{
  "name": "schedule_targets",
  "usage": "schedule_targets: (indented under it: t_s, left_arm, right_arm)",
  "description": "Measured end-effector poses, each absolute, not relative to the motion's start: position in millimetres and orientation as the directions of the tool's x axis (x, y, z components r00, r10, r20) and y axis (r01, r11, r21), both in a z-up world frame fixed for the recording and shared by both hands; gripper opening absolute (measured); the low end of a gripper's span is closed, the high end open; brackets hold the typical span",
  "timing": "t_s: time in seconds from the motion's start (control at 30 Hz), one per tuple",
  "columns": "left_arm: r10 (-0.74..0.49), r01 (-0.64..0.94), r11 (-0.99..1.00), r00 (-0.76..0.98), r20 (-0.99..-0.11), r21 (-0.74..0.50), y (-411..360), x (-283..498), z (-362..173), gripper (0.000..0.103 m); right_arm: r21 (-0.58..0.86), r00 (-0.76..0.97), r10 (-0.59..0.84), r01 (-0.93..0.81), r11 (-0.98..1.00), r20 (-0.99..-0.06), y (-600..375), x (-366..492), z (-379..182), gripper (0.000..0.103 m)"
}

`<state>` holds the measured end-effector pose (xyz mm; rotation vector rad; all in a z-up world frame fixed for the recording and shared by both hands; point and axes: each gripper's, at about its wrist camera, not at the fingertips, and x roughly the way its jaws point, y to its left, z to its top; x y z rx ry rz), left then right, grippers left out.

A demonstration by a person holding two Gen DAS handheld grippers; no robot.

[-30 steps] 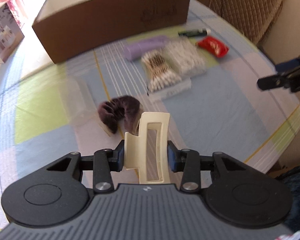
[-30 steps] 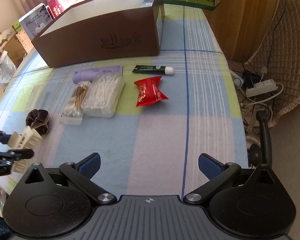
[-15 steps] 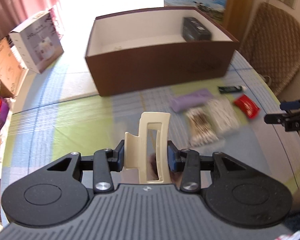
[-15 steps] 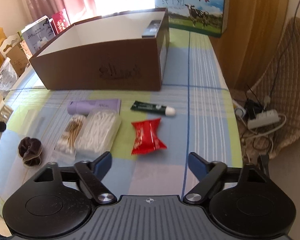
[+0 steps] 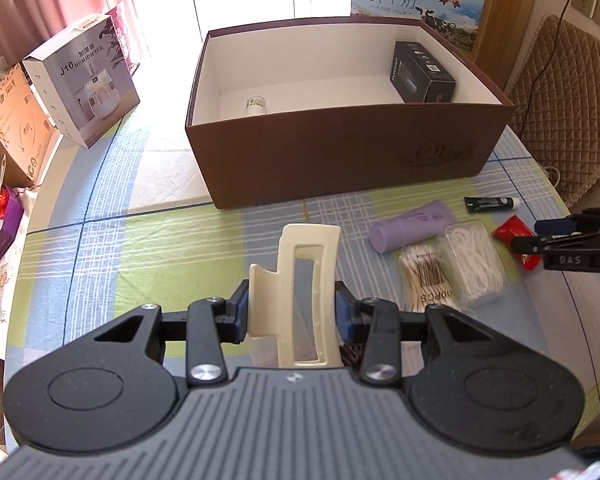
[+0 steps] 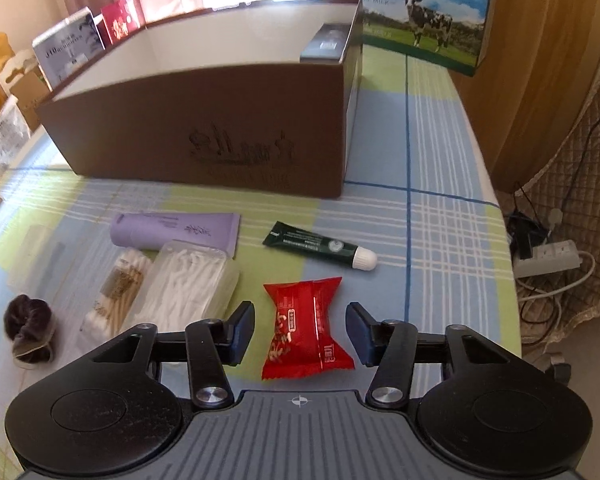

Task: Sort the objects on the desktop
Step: 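Grasp the red candy packet with the right tool, then lower the claw clip into the box with the left tool while the right tool drops the candy packet in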

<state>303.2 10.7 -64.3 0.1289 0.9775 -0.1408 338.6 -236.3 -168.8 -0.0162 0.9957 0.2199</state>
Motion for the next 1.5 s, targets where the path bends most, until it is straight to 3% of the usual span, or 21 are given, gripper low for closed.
schedule_targets:
  t_s: [0.27,0.6,1.13,1.5]
  left_arm:
    - [-0.061,0.172,0.984,0.552,-0.832,0.042,16,313,-64,0.036]
    - [-0.075,0.170,0.985,0.559,-0.825,0.026,22,323,-59,0.036]
    - [-0.111,0.220,0.975,0.624,-0.774,0.037,17,387,-16,0.036]
    - [-0.109,0.232,0.972,0.582,-0.806,0.036,12,474,-15,0.036]
  right_arm:
    - [0.055,0.478,0.150,-0.206,0.977,-0.865,-232,349,-180,0.024]
    - [0.059,0.503,0.164,-0.218,0.974,-0.849,-232,345,-147,0.024]
    - [0.145,0.608,0.341,-0.349,0.926,-0.717,-220,403,-46,0.024]
    - [0.129,0.550,0.348,-0.398,0.908,-0.759,-202,479,-44,0.024]
